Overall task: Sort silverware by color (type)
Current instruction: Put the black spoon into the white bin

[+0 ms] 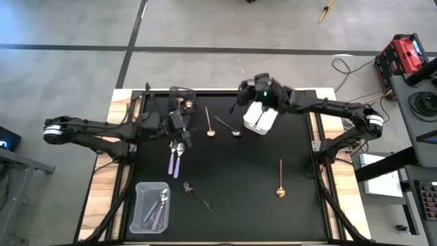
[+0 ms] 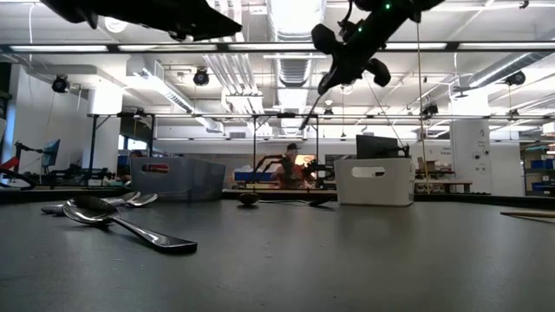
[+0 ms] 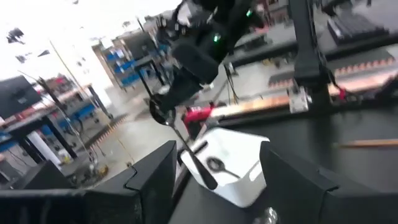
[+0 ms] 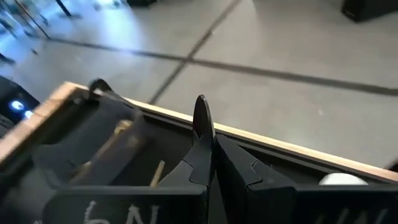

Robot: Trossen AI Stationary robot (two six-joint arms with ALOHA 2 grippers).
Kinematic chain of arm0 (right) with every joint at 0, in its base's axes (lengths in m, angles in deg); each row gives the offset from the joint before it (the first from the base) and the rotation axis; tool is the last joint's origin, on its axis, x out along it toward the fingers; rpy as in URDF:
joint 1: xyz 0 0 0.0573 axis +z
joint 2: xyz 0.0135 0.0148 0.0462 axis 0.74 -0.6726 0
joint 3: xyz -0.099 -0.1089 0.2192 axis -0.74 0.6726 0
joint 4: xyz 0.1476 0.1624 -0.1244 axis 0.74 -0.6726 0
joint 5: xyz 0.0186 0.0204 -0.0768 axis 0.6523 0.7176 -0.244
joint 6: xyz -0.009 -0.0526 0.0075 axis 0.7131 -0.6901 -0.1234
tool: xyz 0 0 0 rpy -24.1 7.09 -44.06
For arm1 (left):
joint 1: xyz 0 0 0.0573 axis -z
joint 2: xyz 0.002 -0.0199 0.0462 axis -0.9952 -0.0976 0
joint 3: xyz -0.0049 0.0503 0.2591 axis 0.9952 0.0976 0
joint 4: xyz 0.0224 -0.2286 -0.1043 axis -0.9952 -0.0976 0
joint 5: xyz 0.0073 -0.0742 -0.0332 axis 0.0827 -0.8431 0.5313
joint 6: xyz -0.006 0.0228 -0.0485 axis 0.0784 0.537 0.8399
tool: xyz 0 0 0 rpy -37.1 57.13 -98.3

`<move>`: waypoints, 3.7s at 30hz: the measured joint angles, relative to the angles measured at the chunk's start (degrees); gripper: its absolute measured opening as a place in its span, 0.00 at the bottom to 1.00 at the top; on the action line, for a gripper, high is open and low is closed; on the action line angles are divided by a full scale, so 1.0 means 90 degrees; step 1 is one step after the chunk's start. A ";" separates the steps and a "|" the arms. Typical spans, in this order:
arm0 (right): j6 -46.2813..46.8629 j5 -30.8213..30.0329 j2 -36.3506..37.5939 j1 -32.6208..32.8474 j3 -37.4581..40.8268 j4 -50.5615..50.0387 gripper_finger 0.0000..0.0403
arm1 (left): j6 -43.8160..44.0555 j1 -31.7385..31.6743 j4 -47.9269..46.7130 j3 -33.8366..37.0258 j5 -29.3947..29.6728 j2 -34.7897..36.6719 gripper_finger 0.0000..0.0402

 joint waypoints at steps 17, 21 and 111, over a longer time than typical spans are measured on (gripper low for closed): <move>0.0063 0.2939 -0.0002 -0.2361 -0.0788 -0.2559 0.02 | -0.0466 -0.0066 -0.0379 0.0186 0.0390 0.0984 0.53; 0.0093 0.3329 -0.0007 -0.2751 -0.0592 -0.2740 0.02 | -0.0508 -0.0106 -0.0659 0.0187 0.0567 0.0991 0.53; 0.0903 0.2363 -0.1253 -0.2167 0.0743 -0.1391 0.02 | -0.0602 -0.0567 -0.0953 0.0548 0.0906 0.0994 0.53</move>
